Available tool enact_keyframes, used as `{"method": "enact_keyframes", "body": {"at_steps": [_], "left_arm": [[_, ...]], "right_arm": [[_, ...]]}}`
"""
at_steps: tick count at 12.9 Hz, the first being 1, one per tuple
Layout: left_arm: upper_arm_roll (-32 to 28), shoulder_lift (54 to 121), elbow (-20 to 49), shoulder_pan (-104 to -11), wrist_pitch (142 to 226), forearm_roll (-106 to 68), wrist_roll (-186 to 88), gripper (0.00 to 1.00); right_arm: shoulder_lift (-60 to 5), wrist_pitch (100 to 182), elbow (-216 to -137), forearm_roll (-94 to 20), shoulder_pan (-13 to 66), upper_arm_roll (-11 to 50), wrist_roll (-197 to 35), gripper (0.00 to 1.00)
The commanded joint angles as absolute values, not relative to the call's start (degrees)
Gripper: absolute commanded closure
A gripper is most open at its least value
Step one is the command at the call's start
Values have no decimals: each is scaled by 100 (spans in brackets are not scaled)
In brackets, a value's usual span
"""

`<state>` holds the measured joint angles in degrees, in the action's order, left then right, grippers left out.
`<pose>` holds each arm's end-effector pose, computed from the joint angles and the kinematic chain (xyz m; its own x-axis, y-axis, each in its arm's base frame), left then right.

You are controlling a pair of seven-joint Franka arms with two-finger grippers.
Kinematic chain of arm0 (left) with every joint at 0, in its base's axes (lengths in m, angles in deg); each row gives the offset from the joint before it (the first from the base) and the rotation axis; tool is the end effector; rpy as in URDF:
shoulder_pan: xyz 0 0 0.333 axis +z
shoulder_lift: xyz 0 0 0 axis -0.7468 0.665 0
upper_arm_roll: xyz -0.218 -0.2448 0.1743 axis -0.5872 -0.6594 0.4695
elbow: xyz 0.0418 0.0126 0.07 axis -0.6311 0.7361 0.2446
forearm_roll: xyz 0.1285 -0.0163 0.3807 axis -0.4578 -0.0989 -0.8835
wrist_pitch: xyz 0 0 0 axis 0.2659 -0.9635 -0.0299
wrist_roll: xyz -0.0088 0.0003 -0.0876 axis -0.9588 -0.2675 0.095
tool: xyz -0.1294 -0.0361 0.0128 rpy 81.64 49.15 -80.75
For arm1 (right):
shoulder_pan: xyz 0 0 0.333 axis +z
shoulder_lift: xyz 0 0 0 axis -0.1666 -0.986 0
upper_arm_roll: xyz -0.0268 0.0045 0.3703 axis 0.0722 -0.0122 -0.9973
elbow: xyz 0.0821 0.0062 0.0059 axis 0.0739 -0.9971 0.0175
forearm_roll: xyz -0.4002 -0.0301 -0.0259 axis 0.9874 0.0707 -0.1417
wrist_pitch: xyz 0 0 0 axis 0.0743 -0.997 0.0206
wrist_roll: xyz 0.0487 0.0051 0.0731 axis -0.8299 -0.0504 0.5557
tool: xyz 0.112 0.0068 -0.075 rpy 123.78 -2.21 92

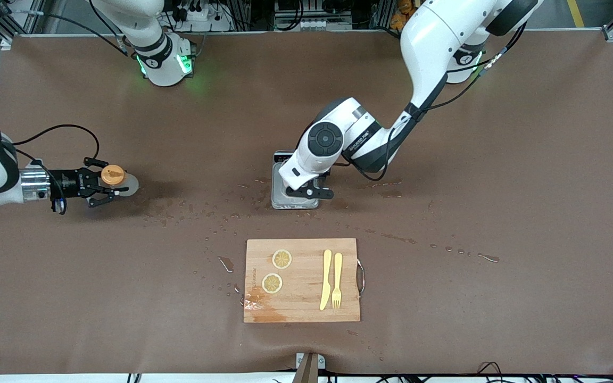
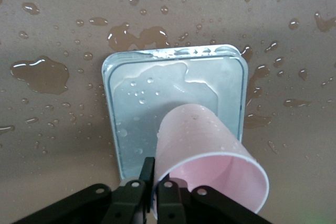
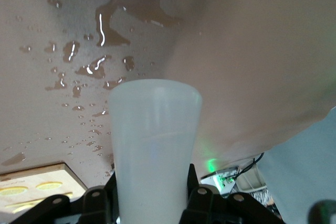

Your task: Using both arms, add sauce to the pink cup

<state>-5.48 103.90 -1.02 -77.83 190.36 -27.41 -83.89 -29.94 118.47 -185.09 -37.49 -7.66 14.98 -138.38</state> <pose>0.5169 -0.5544 0.2770 0.9787 -0.0886 -0.1853 -0.0566 -0.9836 0.1714 0.5739 -0.1058 0.2825 -0.0805 -0.6604 -0.7465 -0.9541 -0.1657 0.2495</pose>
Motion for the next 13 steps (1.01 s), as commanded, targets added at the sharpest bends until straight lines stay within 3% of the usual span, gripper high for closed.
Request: {"method": "enact_keyframes", "body": {"at_steps": [1, 5, 8, 13], "left_arm": [[-423, 10401, -240, -7925, 19036, -2887, -8384, 0], [-405, 10103, -249, -7820, 19001, -3011, -8410, 0], [-387, 9515, -222, -7540, 18791, -3011, -8419, 0], [-369, 8653, -196, -6399, 18282, -3063, -8113, 0]], "right_arm": [[-2556, 11966, -18545, -3447, -334, 1528, -14690, 52], [-2222, 12070, -18456, -3060, 140, 1519, -15559, 52], [-2037, 12168, -18369, -2690, 580, 1519, -16254, 53], [-1923, 12142, -18053, -1961, 1388, 1492, -17607, 53]]}}
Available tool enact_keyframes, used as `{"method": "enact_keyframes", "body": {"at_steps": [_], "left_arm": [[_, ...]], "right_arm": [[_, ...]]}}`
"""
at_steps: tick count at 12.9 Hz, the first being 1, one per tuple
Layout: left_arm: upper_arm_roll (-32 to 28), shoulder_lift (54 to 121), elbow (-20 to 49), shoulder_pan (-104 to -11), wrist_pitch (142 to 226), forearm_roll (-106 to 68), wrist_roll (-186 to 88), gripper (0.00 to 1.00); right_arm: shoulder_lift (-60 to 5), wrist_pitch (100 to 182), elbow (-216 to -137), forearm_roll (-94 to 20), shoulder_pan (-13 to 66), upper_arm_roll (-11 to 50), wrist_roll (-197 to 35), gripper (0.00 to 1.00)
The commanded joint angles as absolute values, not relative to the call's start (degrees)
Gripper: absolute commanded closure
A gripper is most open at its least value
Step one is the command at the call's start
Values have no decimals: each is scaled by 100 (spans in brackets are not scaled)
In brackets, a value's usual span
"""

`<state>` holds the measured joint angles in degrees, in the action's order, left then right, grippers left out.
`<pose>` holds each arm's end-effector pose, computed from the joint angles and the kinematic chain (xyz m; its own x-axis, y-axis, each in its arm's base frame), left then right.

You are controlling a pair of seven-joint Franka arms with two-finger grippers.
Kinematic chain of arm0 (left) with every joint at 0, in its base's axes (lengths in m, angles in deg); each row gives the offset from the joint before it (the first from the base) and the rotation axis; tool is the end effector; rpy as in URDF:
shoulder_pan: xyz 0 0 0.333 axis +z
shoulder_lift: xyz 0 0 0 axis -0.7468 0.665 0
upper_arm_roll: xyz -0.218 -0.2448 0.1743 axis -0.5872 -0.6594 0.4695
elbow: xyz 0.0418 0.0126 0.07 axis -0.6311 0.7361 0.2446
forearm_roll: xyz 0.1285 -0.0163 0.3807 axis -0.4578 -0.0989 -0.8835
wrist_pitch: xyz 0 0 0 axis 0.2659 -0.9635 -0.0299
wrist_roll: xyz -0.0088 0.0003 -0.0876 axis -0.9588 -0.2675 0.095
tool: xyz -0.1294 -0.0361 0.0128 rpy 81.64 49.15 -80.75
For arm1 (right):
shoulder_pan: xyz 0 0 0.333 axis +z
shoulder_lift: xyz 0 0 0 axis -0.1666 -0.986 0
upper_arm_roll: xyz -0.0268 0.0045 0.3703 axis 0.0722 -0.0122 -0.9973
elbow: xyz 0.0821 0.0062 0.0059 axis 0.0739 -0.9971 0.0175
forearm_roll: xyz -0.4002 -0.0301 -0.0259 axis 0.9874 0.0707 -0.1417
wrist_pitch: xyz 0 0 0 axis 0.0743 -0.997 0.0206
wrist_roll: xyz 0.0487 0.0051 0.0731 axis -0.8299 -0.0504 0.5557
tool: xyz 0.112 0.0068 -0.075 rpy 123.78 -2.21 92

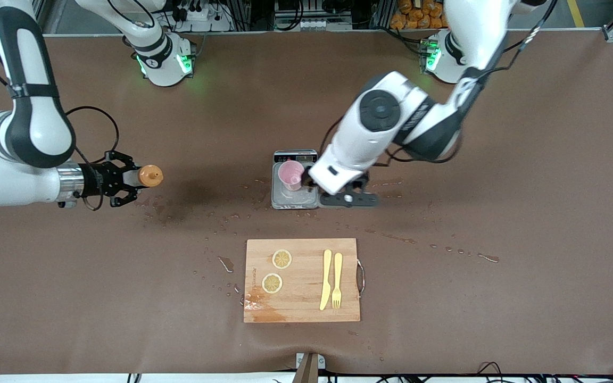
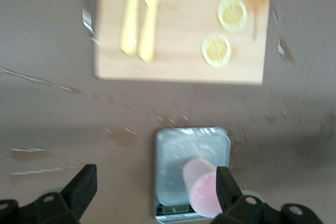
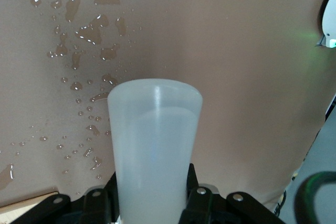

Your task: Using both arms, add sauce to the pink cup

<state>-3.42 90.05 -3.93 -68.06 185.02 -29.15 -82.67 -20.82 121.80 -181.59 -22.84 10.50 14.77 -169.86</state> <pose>0.6109 -0.4337 0.4630 0.9972 0.0651 0.0356 0.0564 -0.9765 0.2079 0.5962 0.0494 0.3861 -0.1004 -0.9214 -0.3753 -0.9232 -0.0544 0.3805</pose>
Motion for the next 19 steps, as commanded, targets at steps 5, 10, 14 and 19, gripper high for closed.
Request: {"method": "enact_keyframes", "body": {"at_steps": [5, 10, 14, 19], "left_arm": [[-378, 8135, -109, -5422, 17561, -3406, -7165, 0], [-369, 7309, 524, -4674, 17297, -3406, -6172, 0], [314, 6220, 1462, -4953, 17146, -3389, -5082, 0], [1273, 5681, 1616, -5665, 16227, -3371, -4061, 0]], "right_arm": [[-1958, 12089, -17526, -1311, 2443, 1492, -19260, 58], [-1975, 12036, -17428, -951, 3050, 1492, -20139, 59], [-2291, 12045, -17200, -221, 3840, 1492, -21001, 59], [-2739, 12036, -16972, 412, 4395, 1501, -21756, 60]]}}
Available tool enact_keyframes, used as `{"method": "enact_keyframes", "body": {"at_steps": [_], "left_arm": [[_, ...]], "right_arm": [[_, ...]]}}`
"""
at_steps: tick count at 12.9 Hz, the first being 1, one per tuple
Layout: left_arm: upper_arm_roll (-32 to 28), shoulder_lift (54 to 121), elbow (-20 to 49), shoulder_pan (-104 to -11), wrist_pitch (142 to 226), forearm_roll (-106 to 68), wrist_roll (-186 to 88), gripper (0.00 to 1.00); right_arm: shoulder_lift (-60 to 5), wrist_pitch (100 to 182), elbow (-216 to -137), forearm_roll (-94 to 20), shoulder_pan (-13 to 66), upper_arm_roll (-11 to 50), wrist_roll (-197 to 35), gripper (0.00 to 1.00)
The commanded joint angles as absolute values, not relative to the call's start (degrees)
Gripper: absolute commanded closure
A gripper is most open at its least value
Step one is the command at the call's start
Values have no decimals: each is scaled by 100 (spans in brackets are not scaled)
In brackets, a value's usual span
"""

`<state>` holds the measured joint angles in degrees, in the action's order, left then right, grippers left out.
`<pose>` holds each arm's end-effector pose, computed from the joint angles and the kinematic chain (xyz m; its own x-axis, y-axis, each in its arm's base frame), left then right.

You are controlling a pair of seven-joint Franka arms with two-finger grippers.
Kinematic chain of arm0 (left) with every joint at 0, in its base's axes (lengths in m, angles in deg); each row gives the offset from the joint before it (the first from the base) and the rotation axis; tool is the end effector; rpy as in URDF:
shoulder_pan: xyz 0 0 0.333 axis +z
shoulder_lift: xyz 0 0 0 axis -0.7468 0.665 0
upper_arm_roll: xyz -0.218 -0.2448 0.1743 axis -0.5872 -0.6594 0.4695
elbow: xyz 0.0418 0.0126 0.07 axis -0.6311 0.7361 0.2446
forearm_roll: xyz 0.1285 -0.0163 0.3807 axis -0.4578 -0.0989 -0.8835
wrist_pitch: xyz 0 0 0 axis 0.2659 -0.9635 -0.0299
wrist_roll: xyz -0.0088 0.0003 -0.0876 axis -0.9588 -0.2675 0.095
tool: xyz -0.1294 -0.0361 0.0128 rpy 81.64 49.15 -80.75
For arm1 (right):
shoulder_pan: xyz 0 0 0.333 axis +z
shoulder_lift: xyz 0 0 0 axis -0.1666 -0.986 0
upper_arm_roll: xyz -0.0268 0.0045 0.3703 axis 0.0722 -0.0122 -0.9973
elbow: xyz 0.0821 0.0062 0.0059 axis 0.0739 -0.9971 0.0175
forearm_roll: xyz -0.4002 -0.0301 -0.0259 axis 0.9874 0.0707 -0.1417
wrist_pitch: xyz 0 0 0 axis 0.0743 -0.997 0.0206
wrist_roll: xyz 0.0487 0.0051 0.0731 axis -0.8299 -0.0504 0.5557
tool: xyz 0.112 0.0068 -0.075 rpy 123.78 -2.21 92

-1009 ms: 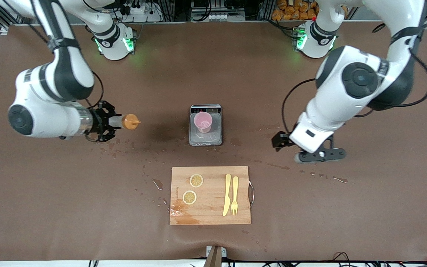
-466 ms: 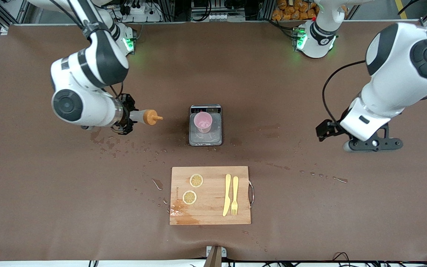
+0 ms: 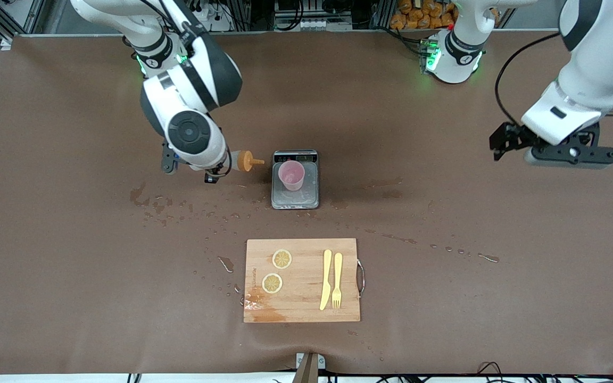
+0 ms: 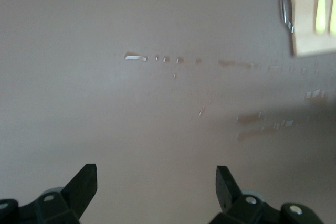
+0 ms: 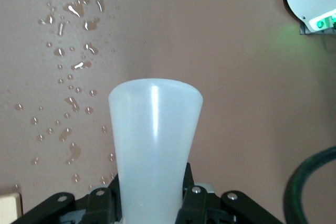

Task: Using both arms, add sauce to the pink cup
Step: 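Withdraw the left gripper while the right gripper carries the bottle over the cup, then tilt the squeeze bottle over the pink cup and squeeze sauce with the right gripper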

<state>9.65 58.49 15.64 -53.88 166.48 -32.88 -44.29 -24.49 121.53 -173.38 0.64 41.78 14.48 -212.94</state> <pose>0.5419 -0.1061 0.6066 0.9821 -0.1867 0.0268 -0.1835 -0.9786 -0.0933 0.5394 0.3311 0.3981 -0.0610 -0.9748 0.2144 -0.9565 0.1185 0.2664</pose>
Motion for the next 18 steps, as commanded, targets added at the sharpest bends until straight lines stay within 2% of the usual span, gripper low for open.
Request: {"method": "enact_keyframes", "body": {"at_steps": [1, 4, 8, 12, 15, 16, 18], "left_arm": [[1292, 5664, 1519, -5649, 16015, -3336, -4103, 0], [1371, 5672, 1177, -5570, 15882, -3038, -4559, 0], [1362, 5751, 640, -5465, 15592, -2950, -4587, 0], [1432, 5804, 648, -5104, 15433, -2738, -4587, 0], [1223, 5813, 630, -5192, 15432, -2738, -4622, 0], [1143, 5813, 639, -5175, 15432, -2738, -4613, 0], [1134, 5813, 622, -5139, 15432, -2738, -4535, 0]], "right_arm": [[-2862, 12027, -16893, 474, 4552, 1501, -21880, 61], [-3205, 11975, -16691, 790, 4799, 1501, -22328, 64], [-4039, 11221, -15918, 1326, 5221, 1501, -22716, 65], [-4251, 10851, -15794, 1818, 5441, 1501, -22708, 66], [-4226, 10806, -15749, 1820, 5380, 1501, -22612, 95], [-4217, 10806, -15749, 1802, 5371, 1501, -22559, 100], [-4190, 10806, -15662, 1749, 5363, 1492, -22348, 100]]}}
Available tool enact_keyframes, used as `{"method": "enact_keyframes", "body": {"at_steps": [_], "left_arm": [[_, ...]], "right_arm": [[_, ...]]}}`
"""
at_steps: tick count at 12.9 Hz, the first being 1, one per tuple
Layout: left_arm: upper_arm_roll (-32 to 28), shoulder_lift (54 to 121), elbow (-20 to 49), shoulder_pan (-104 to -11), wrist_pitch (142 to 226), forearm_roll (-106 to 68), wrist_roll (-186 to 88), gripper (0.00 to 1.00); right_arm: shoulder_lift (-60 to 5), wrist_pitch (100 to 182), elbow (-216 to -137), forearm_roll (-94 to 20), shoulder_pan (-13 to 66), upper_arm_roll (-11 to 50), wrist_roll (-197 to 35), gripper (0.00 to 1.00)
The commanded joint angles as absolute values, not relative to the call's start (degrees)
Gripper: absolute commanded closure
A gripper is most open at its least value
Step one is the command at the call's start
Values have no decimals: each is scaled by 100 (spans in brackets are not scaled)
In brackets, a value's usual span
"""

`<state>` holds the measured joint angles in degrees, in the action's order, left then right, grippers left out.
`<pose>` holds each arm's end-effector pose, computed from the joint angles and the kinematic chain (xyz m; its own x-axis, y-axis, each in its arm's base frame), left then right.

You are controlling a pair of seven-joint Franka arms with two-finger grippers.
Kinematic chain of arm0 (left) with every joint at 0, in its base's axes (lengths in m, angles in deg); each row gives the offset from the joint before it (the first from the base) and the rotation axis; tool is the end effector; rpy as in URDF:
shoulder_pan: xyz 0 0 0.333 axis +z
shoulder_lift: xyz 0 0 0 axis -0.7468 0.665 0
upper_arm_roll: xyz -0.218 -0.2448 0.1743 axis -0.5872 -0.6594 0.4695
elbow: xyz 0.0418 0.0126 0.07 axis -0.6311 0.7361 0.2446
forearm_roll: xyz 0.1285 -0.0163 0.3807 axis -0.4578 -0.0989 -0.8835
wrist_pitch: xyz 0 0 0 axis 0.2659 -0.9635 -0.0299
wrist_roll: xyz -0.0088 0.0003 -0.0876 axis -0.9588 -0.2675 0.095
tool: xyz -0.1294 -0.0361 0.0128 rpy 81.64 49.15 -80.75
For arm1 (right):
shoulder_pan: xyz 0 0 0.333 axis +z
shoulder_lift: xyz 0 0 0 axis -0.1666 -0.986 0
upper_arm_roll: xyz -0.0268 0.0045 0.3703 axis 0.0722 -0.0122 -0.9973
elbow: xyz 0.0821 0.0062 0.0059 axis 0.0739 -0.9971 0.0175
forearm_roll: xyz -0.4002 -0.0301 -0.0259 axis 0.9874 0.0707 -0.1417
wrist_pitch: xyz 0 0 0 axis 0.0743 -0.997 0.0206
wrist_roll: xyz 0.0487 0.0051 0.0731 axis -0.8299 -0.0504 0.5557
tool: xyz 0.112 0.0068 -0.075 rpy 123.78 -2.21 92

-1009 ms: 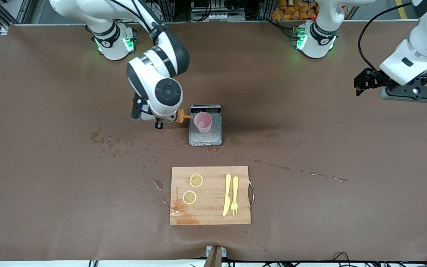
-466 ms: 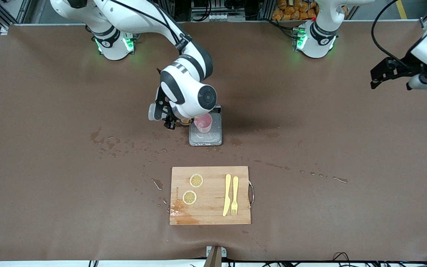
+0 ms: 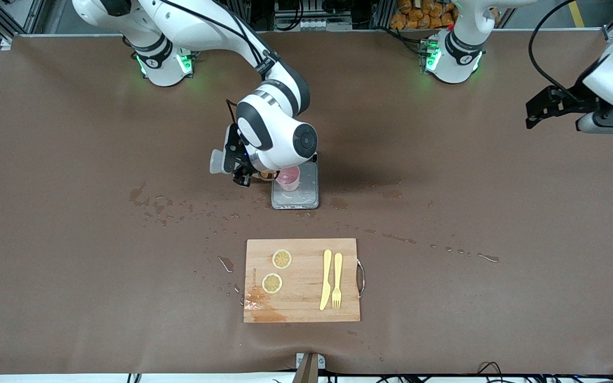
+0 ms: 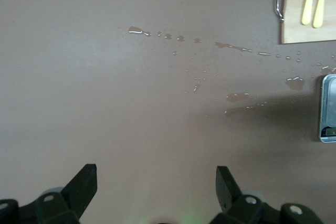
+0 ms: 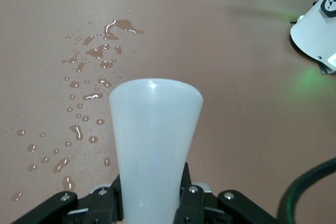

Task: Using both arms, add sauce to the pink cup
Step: 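Tilt the squeeze bottle over the pink cup and squeeze sauce with the right gripper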

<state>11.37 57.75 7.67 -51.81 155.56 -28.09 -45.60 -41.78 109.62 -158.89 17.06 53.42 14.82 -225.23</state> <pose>0.5271 -0.0772 0.6638 0.9963 -0.0845 -0.0136 -0.0847 -0.9963 -0.0115 0.5219 0.4305 0.3051 0.0161 -0.7993 0.6007 -0.9800 0.1065 0.1679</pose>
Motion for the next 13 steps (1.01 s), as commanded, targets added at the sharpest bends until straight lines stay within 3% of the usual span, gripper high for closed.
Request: {"method": "enact_keyframes", "body": {"at_steps": [1, 5, 13], "left_arm": [[1142, 5813, 613, -5122, 15432, -2747, -4508, 0], [1142, 5822, 604, -5122, 15432, -2738, -4508, 0], [1178, 5831, 551, -5113, 15441, -2730, -4517, 0]], "right_arm": [[-4182, 10806, -15635, 1688, 5354, 1492, -22330, 100], [-4068, 10849, -15644, 1513, 5275, 1492, -22119, 100], [-2671, 11675, -16750, 98, 3949, 1492, -20653, 100]]}}
